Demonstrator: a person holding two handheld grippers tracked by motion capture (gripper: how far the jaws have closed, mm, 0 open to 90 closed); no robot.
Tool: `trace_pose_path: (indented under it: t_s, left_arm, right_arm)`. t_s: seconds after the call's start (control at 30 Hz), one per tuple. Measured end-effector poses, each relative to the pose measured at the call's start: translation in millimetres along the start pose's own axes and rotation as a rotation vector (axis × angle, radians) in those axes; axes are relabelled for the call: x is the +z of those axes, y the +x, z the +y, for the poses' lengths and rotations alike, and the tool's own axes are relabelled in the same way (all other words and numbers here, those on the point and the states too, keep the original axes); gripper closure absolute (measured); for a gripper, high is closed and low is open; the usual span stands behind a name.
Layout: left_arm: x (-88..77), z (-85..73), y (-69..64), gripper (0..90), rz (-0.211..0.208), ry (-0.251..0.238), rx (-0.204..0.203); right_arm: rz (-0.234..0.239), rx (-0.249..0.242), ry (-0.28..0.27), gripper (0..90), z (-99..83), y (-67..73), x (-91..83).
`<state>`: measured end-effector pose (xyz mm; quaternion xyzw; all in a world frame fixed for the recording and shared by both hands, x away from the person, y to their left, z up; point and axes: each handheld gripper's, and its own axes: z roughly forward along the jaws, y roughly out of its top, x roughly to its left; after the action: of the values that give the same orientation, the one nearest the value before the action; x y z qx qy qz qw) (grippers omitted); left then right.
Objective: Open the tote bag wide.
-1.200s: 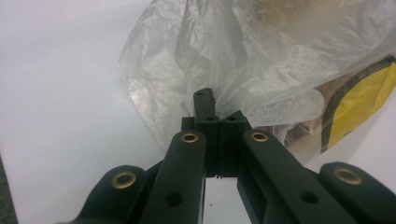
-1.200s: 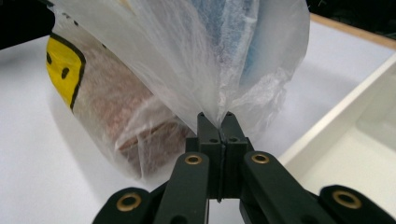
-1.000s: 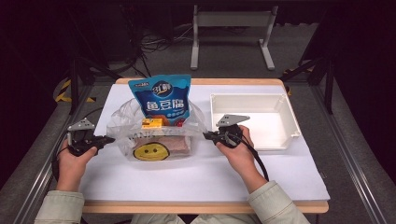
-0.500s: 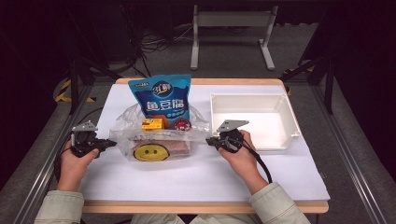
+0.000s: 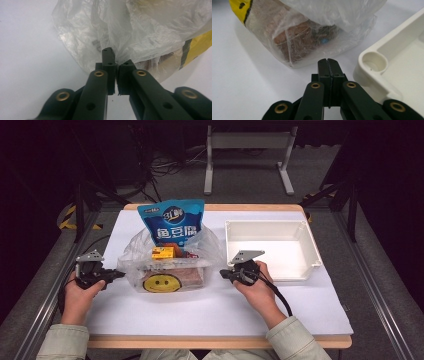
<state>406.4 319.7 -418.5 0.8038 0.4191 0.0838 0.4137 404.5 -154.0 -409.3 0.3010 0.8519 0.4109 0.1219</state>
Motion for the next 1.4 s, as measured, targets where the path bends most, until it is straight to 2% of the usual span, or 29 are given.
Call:
trace_pose_path:
  t_s: [0.07,0.13,0.17,0.23,0.3,0.33,0.37,0.53,0.77,0.83,0.9,0.97,1.03,1.07,1.3,1.4]
  left_arm:
    - [-4.2,1.1,-1.1,78.9,-0.001,-0.029,-0.005]
    - [-6.3,1.7,-1.4,66.9,0.009,-0.044,-0.004]
    - [-9.5,2.7,-2.0,66.9,0.015,-0.053,0.004]
    - [-14.9,3.8,-2.6,59.1,0.022,-0.070,0.023]
    - [-21.4,5.4,-4.3,55.3,0.019,-0.091,0.035]
    - [-25.1,6.7,-6.2,53.9,0.017,-0.107,0.038]
    - [-29.3,8.5,-8.2,50.9,0.018,-0.119,0.051]
    - [-50.1,15.9,-19.6,46.6,0.007,-0.191,0.099]
    - [-72.9,23.3,-34.5,45.9,0.033,-0.272,0.137]
    - [-79.1,26.7,-42.2,45.9,0.028,-0.296,0.157]
    - [-81.9,30.5,-51.2,45.9,0.019,-0.306,0.179]
    - [-82.0,32.0,-54.2,45.5,0.018,-0.304,0.188]
    - [-80.3,36.4,-64.5,44.0,0.011,-0.304,0.217]
    - [-79.8,38.3,-67.7,44.0,0.011,-0.297,0.229]
    - [-70.4,47.4,-82.8,42.2,-0.001,-0.276,0.246]
    - [-63.5,50.4,-85.6,38.5,0.015,-0.257,0.245]
  right_arm:
    - [-0.005,-0.005,-0.019,90.0,2.6,1.0,-6.6]
    - [-0.010,-0.008,-0.031,90.0,4.3,1.7,-11.2]
    - [-0.013,-0.011,-0.038,90.0,5.7,2.3,-14.7]
    - [-0.007,-0.010,-0.047,83.6,9.8,3.9,-23.1]
    - [-0.005,-0.012,-0.066,76.9,13.7,5.2,-30.0]
    - [-0.002,-0.011,-0.080,73.3,15.7,6.1,-33.3]
    - [0.007,-0.007,-0.118,68.1,19.5,8.2,-39.6]
    - [0.015,-0.022,-0.164,62.8,26.4,15.4,-48.1]
    - [0.034,-0.064,-0.230,59.3,37.5,28.5,-52.4]
    - [0.037,-0.078,-0.250,59.3,42.6,32.0,-53.4]
    - [0.038,-0.087,-0.271,59.2,46.5,35.3,-55.9]
    - [0.038,-0.095,-0.286,59.0,48.9,37.2,-57.7]
    - [0.041,-0.110,-0.319,57.6,54.0,40.9,-60.0]
    - [0.041,-0.110,-0.319,57.6,54.0,40.9,-60.0]
    - [0.048,-0.147,-0.348,55.3,68.5,45.4,-56.0]
    - [0.047,-0.170,-0.360,54.6,78.6,48.7,-54.3]
